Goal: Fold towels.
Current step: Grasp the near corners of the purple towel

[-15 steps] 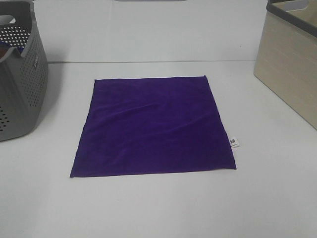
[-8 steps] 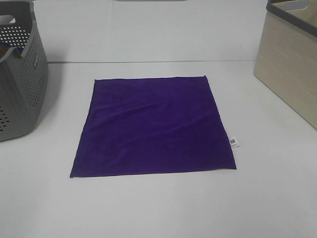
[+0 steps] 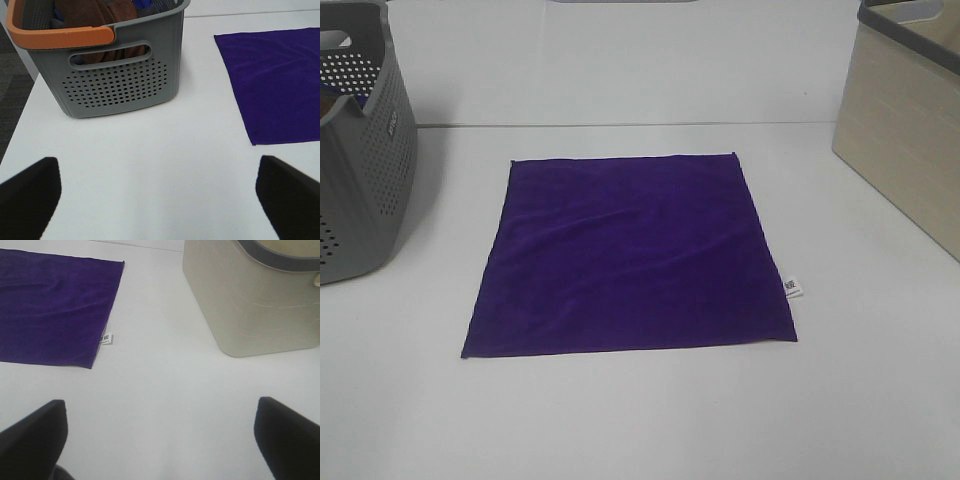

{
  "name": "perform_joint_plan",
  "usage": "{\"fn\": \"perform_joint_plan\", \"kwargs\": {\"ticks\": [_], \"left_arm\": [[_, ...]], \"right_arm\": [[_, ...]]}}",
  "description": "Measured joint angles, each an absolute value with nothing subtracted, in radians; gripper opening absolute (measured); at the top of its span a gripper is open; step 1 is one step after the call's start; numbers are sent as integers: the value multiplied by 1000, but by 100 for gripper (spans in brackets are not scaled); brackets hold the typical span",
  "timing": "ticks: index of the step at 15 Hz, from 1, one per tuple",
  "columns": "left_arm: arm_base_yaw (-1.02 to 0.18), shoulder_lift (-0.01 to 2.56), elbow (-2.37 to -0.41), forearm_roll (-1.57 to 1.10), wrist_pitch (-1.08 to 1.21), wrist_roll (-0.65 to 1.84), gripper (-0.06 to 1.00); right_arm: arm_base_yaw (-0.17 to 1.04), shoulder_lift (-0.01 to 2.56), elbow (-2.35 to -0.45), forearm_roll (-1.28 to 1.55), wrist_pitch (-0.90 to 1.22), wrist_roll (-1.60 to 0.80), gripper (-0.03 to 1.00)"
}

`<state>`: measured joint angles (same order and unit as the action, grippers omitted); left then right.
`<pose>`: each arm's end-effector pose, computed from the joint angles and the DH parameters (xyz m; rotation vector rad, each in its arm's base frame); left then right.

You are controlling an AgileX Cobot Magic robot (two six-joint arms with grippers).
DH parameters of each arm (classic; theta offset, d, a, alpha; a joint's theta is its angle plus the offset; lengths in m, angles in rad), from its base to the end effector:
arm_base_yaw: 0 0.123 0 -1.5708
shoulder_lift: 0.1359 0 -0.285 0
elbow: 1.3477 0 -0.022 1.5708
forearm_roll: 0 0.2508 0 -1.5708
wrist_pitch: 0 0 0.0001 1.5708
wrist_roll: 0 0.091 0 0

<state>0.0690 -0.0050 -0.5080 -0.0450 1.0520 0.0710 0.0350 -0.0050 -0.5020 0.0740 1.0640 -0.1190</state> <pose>-0.0060 -0.0040 0.2803 0.0042 2.0220 0.0350 -0.0063 0.0057 0.2777 -0.1607 2.0322 0.0358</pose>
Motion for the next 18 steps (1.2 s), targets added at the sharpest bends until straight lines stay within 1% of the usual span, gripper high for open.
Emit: {"fn": "perform_joint_plan", "kwargs": {"ticks": [4,6,7,9,10,12,13,14,16,18], "left_arm": [[69,-5,-508,-45,1052,72,99],[69,12,-516,-53,1068,72,99],[69,80,-560,-67,1115,73,99],[69,339,-702,-72,1208,122,99],[69,412,-745,-73,1212,136,99],[69,658,-855,-78,1211,149,99],[69,816,-867,-138,1128,127,99],[69,851,-867,-168,1110,131,99],[62,970,-829,-367,1055,223,99],[-1,1086,-773,-524,972,324,99]], "right_arm": [[35,3,-502,78,1064,-119,98],[35,68,-514,79,1077,-119,98],[35,139,-541,84,1096,-119,98],[35,377,-664,90,1132,-110,98],[35,456,-704,95,1142,-106,98],[35,768,-840,126,1161,-92,98],[35,989,-894,219,1093,-176,97],[35,1036,-895,259,1070,-206,97],[35,1177,-895,432,1031,-335,97],[21,1274,-895,613,989,-467,96]]}}
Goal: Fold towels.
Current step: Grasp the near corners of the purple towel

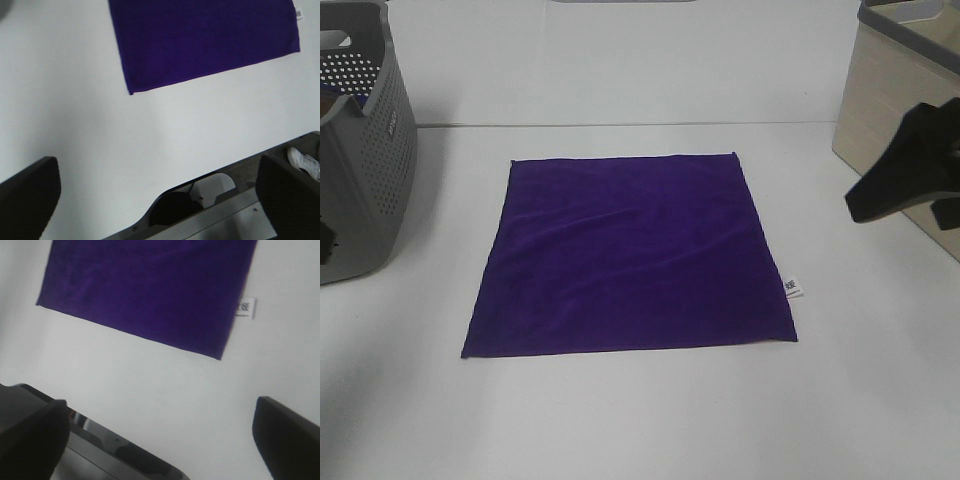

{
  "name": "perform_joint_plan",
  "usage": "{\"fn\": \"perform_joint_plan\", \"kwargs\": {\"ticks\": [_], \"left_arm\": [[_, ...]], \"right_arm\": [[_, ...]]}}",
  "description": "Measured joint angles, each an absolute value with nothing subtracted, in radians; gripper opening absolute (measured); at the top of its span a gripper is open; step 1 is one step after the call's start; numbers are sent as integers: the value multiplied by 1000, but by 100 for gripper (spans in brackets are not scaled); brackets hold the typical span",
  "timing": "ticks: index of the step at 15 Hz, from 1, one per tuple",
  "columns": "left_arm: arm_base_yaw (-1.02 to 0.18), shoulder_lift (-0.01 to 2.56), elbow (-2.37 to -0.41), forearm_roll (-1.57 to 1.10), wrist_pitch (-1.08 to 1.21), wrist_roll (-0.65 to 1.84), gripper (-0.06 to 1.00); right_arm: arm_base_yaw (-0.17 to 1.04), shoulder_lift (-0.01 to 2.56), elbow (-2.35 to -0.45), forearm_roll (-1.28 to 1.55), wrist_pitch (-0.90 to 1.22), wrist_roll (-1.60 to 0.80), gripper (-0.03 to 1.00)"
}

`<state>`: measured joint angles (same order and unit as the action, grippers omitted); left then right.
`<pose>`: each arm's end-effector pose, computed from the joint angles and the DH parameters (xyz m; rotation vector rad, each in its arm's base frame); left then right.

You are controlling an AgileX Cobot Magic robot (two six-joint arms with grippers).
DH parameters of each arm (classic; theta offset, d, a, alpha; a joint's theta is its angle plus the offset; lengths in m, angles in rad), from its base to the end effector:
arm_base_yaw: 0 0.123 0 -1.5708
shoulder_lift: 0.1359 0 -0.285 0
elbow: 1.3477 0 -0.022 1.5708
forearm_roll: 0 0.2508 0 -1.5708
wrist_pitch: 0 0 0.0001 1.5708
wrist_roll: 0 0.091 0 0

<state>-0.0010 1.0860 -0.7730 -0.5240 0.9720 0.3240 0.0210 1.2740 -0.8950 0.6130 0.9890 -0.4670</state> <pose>0.1872 -0.0378 0.2812 0.1418 2.6440 -0.5697 0.2298 0.0486 0.2793 -0.2917 2.6526 0.6620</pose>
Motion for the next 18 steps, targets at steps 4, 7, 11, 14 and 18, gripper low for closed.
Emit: {"fn": "perform_joint_plan", "kwargs": {"ticks": [4,7,11,14,18], "left_arm": [[-157,1310,-758,-566,767,343,99],[-158,1420,-758,-518,691,340,99],[-158,1675,-797,-492,621,412,99],[-158,1780,-834,-503,601,443,99],[-158,1861,-841,-518,583,465,99]], "right_arm": [[-182,1420,-895,862,1058,-664,92],[-208,1509,-897,871,1081,-737,91],[-208,1683,-898,843,969,-746,92],[-208,1730,-898,843,957,-746,97],[-127,1824,-902,807,837,-746,98]]}}
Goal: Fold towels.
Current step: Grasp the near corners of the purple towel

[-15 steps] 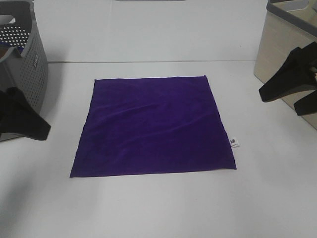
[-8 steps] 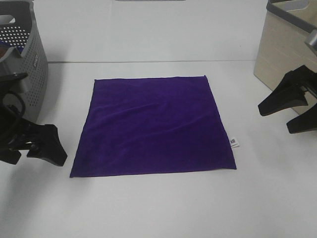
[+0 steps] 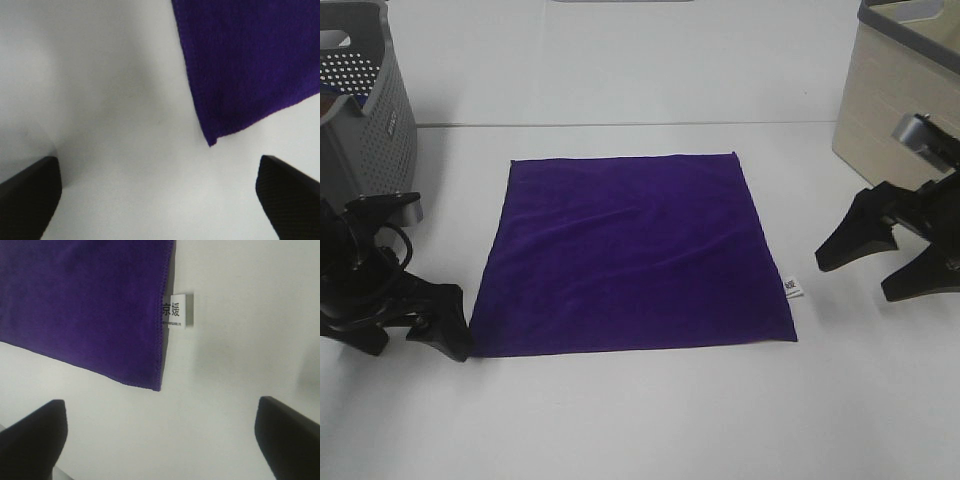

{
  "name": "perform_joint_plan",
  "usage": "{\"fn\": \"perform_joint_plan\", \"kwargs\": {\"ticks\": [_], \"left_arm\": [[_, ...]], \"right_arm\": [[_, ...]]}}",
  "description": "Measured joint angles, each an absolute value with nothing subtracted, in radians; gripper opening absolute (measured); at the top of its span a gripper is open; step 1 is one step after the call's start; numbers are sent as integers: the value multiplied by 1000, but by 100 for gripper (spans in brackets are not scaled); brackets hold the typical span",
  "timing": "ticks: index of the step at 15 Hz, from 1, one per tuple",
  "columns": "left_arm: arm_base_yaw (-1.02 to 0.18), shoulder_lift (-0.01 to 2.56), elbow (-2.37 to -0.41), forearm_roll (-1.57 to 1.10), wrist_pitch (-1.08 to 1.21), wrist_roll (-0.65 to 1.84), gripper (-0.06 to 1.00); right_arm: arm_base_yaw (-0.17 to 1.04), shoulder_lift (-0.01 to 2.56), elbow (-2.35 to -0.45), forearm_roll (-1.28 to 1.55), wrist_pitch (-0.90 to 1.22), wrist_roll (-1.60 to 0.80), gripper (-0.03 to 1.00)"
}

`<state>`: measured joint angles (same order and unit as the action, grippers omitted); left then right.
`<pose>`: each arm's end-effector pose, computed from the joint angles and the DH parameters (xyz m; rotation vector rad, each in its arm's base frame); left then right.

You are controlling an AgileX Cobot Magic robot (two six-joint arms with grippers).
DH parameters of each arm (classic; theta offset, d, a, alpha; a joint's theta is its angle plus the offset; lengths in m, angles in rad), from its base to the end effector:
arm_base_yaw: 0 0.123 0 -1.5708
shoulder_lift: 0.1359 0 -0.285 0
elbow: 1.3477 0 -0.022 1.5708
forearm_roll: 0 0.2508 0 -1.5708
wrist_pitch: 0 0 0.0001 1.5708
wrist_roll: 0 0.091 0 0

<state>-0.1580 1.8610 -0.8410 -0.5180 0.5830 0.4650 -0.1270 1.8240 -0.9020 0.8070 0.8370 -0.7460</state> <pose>0.2874 -0.0710 0.1072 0.2938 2.9993 -0.4298 0.3028 0.0106 0.1391 -0.0468 2.8772 0.8143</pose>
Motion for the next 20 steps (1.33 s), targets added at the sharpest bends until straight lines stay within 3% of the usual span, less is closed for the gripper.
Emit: {"fn": "perform_joint_plan", "kwargs": {"ticks": [4,10,20], "left_arm": [[-158,1915,-864,-661,583,575,99],[-87,1989,-884,-1002,677,745,98],[-22,2008,-884,-1055,741,771,98]], "right_arm": [[-99,1993,-998,785,860,-746,99],[-98,2022,-1027,801,884,-746,99],[-98,2023,-1027,819,886,-735,99]]}}
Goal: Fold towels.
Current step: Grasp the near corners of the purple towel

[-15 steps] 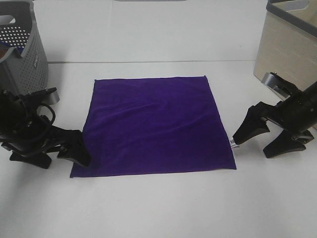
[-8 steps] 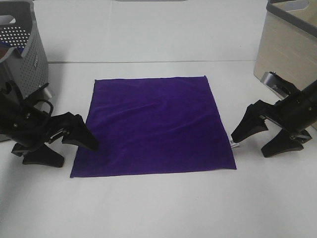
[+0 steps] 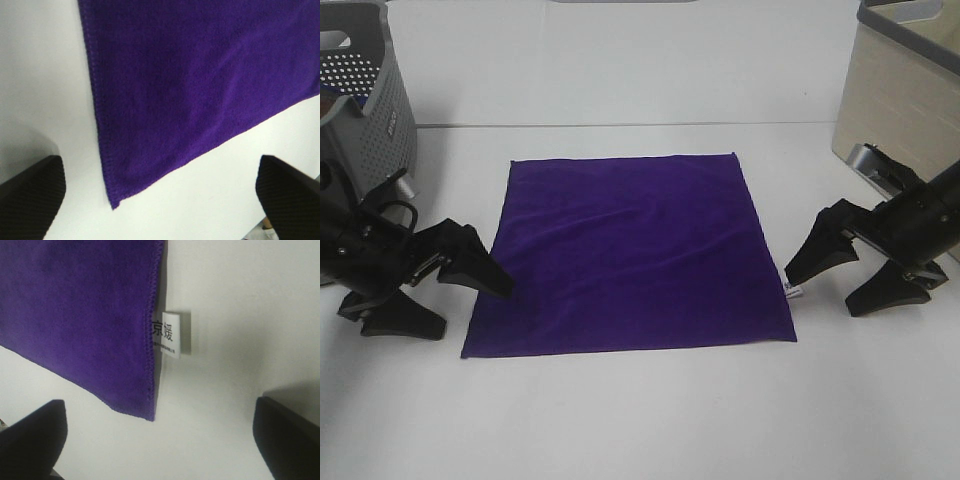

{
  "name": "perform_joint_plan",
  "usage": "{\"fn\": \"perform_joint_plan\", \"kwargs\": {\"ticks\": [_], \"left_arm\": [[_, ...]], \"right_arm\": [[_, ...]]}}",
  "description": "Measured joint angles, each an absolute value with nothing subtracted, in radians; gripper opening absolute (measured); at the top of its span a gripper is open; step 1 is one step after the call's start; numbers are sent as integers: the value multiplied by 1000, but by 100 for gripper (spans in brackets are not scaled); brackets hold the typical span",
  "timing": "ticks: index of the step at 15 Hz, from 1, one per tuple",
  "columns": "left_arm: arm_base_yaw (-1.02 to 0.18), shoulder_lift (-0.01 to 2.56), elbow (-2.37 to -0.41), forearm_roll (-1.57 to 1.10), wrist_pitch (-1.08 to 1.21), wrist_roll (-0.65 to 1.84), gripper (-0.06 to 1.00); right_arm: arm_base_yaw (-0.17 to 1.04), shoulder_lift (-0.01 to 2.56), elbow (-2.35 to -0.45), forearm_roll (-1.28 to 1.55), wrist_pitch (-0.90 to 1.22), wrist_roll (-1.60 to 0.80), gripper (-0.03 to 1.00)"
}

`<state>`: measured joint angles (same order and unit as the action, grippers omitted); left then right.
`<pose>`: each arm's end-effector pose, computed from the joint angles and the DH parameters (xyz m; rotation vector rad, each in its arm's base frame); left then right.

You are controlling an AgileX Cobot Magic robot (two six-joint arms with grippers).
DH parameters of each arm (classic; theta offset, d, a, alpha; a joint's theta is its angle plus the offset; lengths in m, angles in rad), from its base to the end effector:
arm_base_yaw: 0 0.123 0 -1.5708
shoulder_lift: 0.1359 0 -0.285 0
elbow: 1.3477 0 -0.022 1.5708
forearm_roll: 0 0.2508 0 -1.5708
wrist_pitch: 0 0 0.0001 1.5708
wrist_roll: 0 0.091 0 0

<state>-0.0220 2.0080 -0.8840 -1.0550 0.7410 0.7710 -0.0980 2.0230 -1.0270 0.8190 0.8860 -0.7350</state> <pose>0.3079 -0.0603 0.0846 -0.1273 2.9320 -0.9624 0.3304 0.0193 0.1009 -0.0467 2.9644 0.9189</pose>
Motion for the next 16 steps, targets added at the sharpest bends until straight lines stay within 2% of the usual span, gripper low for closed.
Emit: {"fn": "perform_joint_plan", "kwargs": {"ticks": [3,12,16], "left_arm": [[53,2017,-884,-1020,810,782,97],[54,2017,-884,-1011,809,786,96],[21,2014,-884,-994,778,780,94]], "right_arm": [[-98,2027,-1027,823,886,-734,99],[-98,2032,-1028,829,883,-717,98],[-50,2092,-1054,874,897,-665,90]]}}
